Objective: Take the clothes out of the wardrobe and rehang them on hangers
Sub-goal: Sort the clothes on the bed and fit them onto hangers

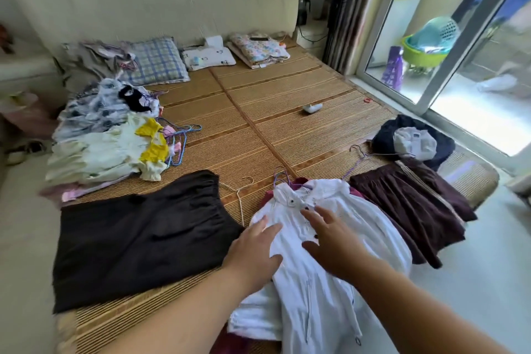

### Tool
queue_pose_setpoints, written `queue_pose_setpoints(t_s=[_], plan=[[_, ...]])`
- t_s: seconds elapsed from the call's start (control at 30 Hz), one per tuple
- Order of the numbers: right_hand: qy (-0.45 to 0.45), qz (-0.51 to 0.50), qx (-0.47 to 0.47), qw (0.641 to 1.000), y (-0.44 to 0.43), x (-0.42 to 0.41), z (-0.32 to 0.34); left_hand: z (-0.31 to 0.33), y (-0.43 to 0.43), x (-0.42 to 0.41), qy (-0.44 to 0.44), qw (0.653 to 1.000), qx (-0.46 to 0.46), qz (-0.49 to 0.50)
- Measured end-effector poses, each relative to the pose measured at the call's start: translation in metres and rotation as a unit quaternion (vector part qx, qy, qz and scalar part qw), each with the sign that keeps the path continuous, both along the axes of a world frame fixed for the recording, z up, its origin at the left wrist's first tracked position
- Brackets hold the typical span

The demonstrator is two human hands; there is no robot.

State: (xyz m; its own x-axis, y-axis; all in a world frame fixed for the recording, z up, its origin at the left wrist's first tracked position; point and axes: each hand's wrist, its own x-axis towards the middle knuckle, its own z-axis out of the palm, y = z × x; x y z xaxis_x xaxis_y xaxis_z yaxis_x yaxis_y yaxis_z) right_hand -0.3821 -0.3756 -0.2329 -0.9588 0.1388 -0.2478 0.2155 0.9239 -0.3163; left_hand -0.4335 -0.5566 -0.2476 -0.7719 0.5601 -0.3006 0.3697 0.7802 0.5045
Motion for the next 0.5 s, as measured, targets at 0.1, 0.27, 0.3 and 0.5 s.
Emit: queue_pose_setpoints(t_s=[0.1, 0.27, 0.3, 0.5], plan=[[-0.009, 0.005, -0.022, 1.000, -0.039, 0.013, 0.011, 0.022, -0.045, 0.017, -0.001, 1.000, -0.001, 0.018], [-0.011, 0.021, -0.047, 0.999, -0.105, -0.005, 0.003, 0.036, -0.108, 0.001, 0.021, 0.999, -0.020, 0.033], [-0.012, 0.019, -0.054, 0.998, -0.117, -0.011, -0.001, 0.033, -0.119, -0.006, 0.021, 0.999, -0.023, 0.036], [-0.040, -0.025, -0.087, 0.995, -0.177, -0.063, -0.055, -0.015, -0.187, -0.062, -0.001, 0.998, -0.046, 0.041]])
